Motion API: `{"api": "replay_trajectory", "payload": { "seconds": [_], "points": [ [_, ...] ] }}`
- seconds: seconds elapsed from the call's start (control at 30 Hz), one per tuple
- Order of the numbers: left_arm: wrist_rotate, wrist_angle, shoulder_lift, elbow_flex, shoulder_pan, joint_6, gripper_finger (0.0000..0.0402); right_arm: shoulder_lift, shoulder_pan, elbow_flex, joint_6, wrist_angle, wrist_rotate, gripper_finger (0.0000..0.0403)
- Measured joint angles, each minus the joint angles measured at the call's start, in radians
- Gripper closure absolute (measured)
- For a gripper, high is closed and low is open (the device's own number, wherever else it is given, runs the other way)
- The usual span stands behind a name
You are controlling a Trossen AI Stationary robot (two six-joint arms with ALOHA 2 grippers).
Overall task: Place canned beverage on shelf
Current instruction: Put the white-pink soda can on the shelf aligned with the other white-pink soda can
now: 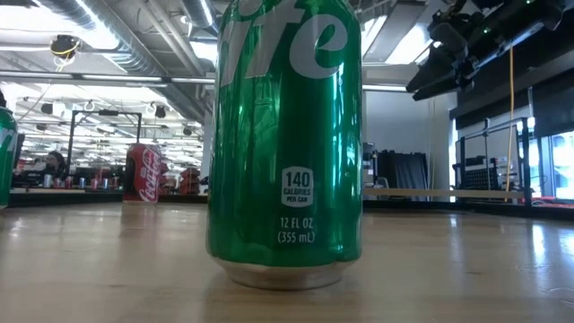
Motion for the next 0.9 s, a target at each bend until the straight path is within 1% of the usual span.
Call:
{"api": "replay_trajectory", "payload": {
  "seconds": [0.07, 0.13, 0.2, 0.27, 0.4, 0.5, 0.57, 0.67, 0.77, 0.9],
  "points": [
    [-0.093, 0.002, -0.054, -0.049, -0.036, -0.065, 0.0086, 0.006, 0.0, 0.0, 0.025, 0.001, -0.025, 0.0171],
    [-0.145, 0.001, -0.101, -0.097, -0.068, -0.144, 0.0086, 0.011, 0.0, 0.0, 0.053, 0.002, -0.052, 0.0171],
    [-0.168, 0.005, -0.136, -0.143, -0.099, -0.216, 0.0086, 0.011, 0.0, 0.0, 0.062, 0.002, -0.085, 0.0171],
    [-0.16, 0.003, -0.162, -0.191, -0.131, -0.25, 0.0086, 0.011, 0.0, 0.0, 0.063, 0.009, -0.105, 0.0171],
    [-0.104, 0.003, -0.19, -0.299, -0.19, -0.295, 0.0086, 0.013, 0.001, 0.0, 0.091, 0.093, -0.186, 0.0171],
    [-0.052, 0.002, -0.195, -0.371, -0.223, -0.333, 0.0086, 0.029, 0.013, 0.0, 0.162, 0.174, -0.243, 0.0171],
    [0.026, 0.003, -0.197, -0.41, -0.25, -0.368, 0.0088, 0.046, 0.038, 0.0, 0.176, 0.224, -0.256, 0.0171],
    [0.132, 0.003, -0.197, -0.457, -0.294, -0.438, 0.0091, 0.083, 0.091, 0.032, 0.162, 0.229, -0.253, 0.0171],
    [0.232, 0.004, -0.197, -0.487, -0.337, -0.573, 0.0091, 0.153, 0.159, 0.087, 0.159, 0.218, -0.236, 0.0171],
    [0.337, 0.004, -0.197, -0.519, -0.423, -0.869, 0.0091, 0.23, 0.243, 0.171, 0.116, 0.175, -0.229, 0.0171]
  ]
}}
